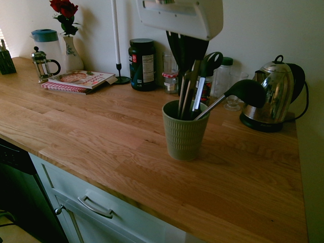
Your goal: Put the tongs back in the holder
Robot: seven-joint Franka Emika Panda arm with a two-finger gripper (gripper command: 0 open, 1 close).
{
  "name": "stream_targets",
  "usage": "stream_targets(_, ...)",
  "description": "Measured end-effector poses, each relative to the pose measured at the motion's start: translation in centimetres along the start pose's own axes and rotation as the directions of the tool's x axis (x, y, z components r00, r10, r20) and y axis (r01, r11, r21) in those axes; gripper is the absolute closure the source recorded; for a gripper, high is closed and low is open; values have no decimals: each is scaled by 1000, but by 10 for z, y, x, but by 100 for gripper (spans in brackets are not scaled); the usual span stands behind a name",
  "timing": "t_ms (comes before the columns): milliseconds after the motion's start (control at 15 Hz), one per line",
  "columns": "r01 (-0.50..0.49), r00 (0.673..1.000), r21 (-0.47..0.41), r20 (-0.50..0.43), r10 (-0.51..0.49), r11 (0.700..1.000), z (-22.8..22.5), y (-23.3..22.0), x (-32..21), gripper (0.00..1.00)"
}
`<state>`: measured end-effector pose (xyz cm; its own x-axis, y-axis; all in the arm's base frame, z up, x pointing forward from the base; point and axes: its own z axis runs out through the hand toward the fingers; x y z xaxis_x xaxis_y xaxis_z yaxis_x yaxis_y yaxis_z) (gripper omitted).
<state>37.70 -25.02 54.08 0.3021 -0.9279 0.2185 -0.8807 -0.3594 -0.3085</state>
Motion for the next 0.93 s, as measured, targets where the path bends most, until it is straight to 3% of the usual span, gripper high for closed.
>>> stream_targets(333, 1, 1000, 4, -7, -1, 1000, 8, 4, 7, 0)
stream_targets(533, 25, 999, 23, -31, -24, 999, -13, -12, 7, 0)
stream_targets(733, 148, 989, -4, 29, -148, 989, -40, -53, -40, 0)
stream_targets(933, 335, 936, -66, 141, -324, 940, -10, -104, -131, 0)
